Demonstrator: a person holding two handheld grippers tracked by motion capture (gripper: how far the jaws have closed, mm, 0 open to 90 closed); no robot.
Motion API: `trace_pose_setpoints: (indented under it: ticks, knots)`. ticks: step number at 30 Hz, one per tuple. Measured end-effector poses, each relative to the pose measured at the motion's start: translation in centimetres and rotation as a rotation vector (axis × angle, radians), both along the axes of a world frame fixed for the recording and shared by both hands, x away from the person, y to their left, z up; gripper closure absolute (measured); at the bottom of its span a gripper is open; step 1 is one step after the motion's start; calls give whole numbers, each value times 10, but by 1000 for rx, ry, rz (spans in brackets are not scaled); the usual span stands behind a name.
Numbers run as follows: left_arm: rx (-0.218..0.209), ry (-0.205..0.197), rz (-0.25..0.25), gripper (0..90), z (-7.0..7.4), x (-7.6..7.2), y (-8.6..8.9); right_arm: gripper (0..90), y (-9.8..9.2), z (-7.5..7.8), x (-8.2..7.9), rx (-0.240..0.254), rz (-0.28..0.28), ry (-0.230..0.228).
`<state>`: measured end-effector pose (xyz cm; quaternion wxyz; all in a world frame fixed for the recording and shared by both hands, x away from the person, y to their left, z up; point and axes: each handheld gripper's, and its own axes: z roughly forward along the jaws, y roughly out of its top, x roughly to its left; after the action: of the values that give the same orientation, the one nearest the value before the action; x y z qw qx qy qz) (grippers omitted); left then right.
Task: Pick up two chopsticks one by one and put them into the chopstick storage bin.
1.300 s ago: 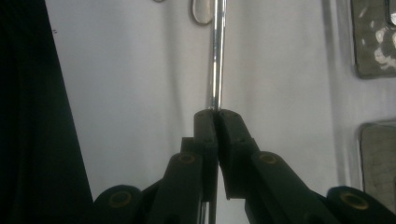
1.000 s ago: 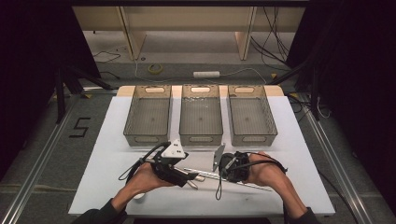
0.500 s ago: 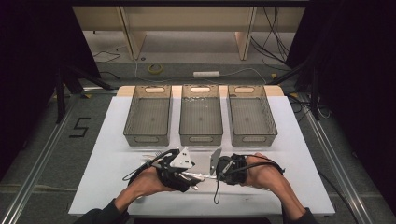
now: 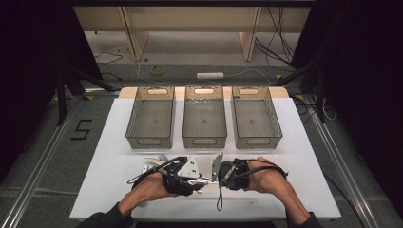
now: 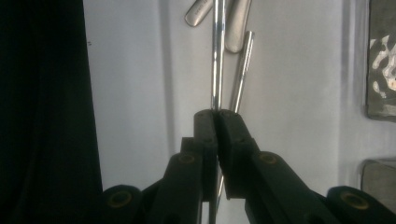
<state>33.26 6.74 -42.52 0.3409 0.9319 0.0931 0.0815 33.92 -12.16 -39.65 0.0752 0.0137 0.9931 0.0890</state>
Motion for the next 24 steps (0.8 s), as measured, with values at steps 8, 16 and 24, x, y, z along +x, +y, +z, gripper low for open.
trace_pose_setpoints:
  ticks: [8, 16, 24]
  knots:
    - [31, 7, -52, 770, -2, -3, -3, 867, 1, -2, -3, 1, 30, 10]
    - [15, 33, -116, 836, 0, -8, -4, 844, -4, -1, -5, 5, 74, 27]
    - [-23, 11, -21, 838, 5, 3, 9, 583, -22, 22, 1, 190, -33, -51]
